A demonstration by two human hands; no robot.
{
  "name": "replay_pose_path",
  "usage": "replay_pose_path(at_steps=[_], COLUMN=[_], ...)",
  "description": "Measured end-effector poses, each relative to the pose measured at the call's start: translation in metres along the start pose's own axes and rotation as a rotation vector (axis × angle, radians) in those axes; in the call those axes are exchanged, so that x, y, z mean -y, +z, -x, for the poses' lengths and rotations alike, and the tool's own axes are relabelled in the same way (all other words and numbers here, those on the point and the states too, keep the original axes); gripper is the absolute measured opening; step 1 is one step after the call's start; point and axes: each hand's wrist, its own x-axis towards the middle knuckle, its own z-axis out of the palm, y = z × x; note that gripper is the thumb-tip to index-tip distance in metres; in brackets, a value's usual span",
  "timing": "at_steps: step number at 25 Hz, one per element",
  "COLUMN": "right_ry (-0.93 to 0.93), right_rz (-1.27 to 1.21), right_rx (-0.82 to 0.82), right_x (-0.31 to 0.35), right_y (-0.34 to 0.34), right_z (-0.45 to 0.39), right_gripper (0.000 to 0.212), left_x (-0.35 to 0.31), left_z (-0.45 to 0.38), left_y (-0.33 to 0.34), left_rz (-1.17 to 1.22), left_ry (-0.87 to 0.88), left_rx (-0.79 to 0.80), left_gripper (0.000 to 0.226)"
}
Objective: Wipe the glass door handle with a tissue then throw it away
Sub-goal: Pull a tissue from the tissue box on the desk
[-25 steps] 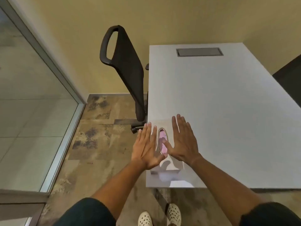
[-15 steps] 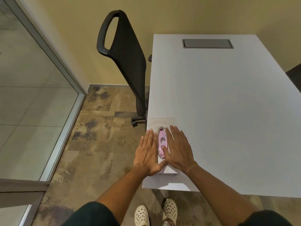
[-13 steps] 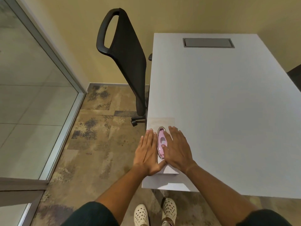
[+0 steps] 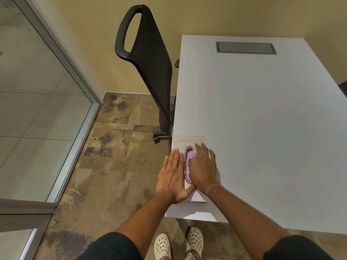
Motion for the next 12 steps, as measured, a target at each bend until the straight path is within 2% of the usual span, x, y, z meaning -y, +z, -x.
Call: replay_pose_path(at_steps=[4, 8, 12], right_ry=[0.098, 0.059, 0.168], right_rz=[-0.153, -0.145, -0.275], right_rx=[0.002, -0.103, -0.057], right_x=[0.004, 0.0043, -0.0025], right_y=[-0.0033, -0.0044, -0.0075], right_z=[-0.0062, -0.0011, -0.004], right_gripper=[0.058, 0.052, 0.042], left_x=[0.0008, 0.002, 0.0017], left_z=[-0.0012, -0.0017, -0.0015], left_y=[0.0009, 0.0023, 0.0027], left_rz=[-0.004, -0.009, 0.007], left_ry=[-0.003, 0.002, 0.004], left_rx=[-0.005, -0.014, -0.021], left_gripper=[0.108, 0.107, 0.105])
